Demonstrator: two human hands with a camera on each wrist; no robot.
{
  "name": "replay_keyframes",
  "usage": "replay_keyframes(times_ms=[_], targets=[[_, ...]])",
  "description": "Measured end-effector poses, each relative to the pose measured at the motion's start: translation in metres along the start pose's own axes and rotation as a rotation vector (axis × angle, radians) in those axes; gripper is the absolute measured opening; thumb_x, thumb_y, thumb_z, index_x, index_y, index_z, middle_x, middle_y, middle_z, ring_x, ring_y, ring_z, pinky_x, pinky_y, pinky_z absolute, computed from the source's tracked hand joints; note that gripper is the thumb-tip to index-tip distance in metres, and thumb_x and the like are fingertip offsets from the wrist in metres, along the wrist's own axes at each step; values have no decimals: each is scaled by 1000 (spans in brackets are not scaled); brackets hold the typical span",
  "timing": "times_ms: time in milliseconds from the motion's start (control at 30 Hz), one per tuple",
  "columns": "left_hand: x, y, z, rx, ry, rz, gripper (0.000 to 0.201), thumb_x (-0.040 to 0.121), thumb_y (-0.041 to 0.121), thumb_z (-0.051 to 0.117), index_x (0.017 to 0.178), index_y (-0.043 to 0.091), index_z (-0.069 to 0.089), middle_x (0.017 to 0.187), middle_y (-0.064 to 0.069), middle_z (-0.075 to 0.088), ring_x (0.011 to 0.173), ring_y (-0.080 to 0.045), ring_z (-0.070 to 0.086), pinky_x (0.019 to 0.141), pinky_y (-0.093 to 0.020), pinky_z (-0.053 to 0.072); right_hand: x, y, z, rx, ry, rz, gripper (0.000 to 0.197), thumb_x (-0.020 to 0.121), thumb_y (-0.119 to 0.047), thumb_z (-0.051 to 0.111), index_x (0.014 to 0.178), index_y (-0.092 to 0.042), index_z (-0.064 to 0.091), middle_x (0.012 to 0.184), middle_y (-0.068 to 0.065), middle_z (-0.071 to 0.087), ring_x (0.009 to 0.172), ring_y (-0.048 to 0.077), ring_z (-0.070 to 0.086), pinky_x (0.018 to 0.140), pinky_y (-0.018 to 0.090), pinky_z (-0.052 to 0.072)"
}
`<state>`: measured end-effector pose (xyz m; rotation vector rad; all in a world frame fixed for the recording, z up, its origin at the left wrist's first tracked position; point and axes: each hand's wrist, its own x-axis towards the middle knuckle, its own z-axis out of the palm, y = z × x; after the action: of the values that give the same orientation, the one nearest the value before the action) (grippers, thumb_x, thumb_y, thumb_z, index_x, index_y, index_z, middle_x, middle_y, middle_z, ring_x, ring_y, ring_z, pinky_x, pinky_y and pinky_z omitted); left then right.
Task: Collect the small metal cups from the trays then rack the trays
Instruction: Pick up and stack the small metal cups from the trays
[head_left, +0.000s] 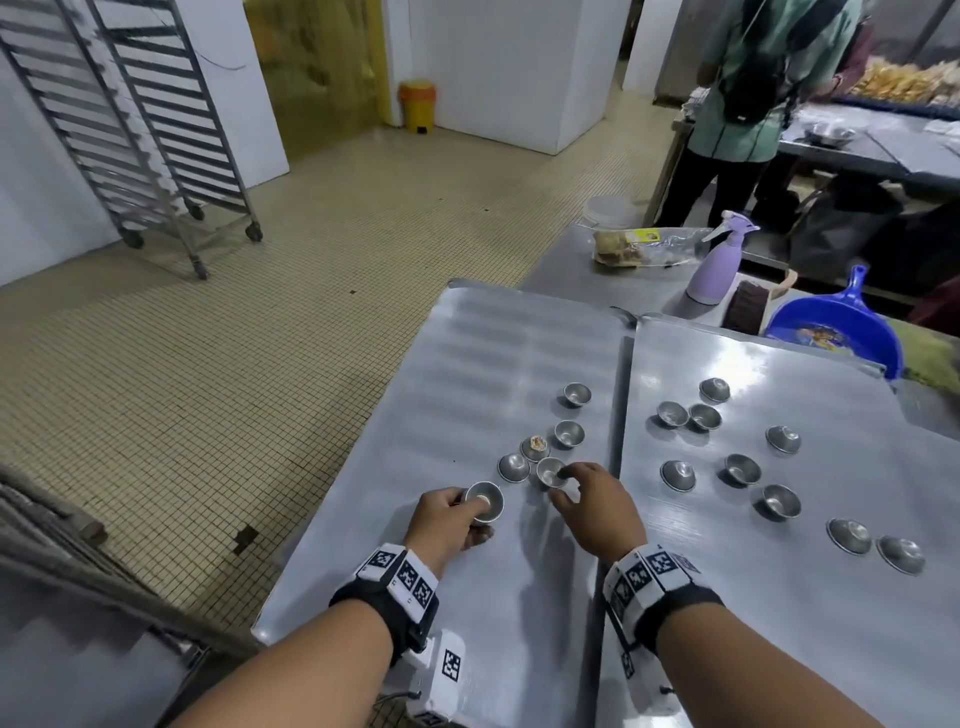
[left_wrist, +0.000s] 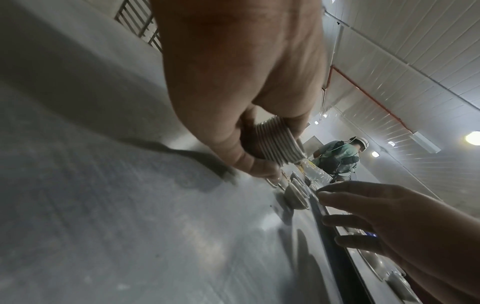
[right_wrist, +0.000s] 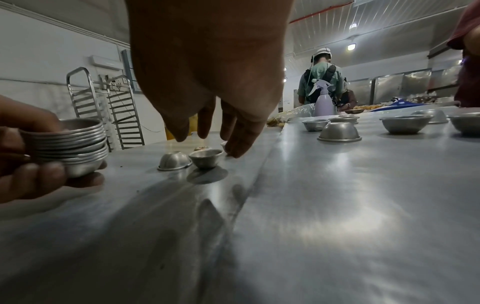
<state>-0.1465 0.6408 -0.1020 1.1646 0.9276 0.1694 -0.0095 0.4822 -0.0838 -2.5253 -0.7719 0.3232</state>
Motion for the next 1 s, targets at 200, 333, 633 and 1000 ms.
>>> replay_keyframes(times_ms=[200,333,633,1000], targets=[[6,4,-5,87,-28,18,11,79,12,69,86,4,69,75,-13,66,55,-25,65,75,-41,55,21,-3,8,-77,-105,-8,36,91,-34,59,126,-30,63,139,0,51,124,26,54,101,37,45],[10,9,-7,145,-54,18,16,80,13,68,93,3,70,77,-12,68,56,-24,68,71,-36,53,28,-9,14,-155,-153,13,31,94,-31,54,123,-32,63,142,3,47,121,31,53,100,39,45],[16,15,-5,196,-78,18,22,79,14,67,96,2,70,75,-9,69,57,-23,68,71,-35,52,23,-4,13,-226,-183,-13,22,92,-26,56,108,-22,71,135,3,55,118,30,55,96,36,46],[14,12,6,193,-63,63,7,88,6,63,84,7,69,74,-10,67,53,-21,67,73,-40,51,-4,-4,13,-193,-222,100,33,86,-37,61,112,-18,59,117,6,56,110,29,59,86,34,47]])
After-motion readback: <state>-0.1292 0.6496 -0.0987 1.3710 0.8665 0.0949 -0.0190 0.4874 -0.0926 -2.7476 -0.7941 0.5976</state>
